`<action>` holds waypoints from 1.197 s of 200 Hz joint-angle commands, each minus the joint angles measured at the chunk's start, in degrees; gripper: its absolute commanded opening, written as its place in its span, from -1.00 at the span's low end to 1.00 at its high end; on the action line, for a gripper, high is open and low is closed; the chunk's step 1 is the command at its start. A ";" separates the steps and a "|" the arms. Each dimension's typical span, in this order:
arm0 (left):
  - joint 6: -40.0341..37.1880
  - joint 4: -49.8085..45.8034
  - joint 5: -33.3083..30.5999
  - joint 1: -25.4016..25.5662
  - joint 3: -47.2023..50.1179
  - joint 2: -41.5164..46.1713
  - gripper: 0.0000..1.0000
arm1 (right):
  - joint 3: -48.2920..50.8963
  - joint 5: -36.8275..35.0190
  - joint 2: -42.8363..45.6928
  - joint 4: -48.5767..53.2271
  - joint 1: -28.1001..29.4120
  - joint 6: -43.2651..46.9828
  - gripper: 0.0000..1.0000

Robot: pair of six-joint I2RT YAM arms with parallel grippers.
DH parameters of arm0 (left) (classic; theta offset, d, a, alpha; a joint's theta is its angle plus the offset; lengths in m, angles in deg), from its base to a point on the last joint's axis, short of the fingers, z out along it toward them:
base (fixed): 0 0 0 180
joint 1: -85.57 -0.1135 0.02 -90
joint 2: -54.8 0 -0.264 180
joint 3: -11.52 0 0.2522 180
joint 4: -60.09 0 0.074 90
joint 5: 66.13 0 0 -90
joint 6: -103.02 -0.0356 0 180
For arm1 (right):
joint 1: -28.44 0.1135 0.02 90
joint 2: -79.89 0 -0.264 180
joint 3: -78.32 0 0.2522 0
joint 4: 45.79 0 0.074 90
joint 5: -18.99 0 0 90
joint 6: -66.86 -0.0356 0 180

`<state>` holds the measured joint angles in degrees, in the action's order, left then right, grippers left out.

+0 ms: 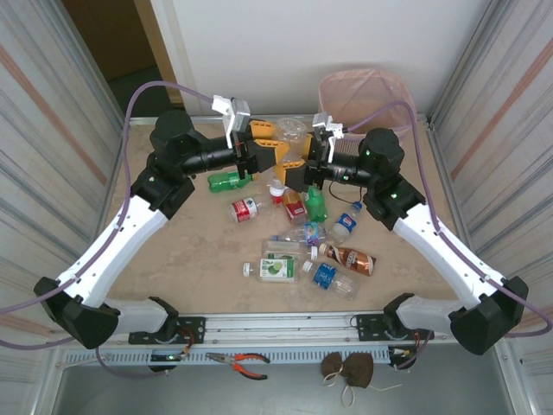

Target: Put the plastic bottles in the bin

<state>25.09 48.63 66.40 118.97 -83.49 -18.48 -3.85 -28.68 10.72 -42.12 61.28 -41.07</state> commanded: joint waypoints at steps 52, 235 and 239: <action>-0.72 1.06 -0.28 0.13 -1.01 1.93 0.14 | -3.57 -2.74 -0.20 0.06 -0.19 -1.66 0.26; -6.78 -6.70 -12.02 -1.42 7.79 11.42 0.46 | -30.58 -41.71 -24.55 26.60 -23.96 -41.00 -0.28; -6.67 -6.63 -12.11 -1.60 8.02 11.53 0.46 | -32.24 -42.97 -25.82 28.84 -23.94 -42.80 -0.27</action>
<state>19.21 41.81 55.49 118.10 -76.78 -9.14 -29.00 -61.23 -10.30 -20.61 37.37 -68.94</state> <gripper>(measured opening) 0.728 0.563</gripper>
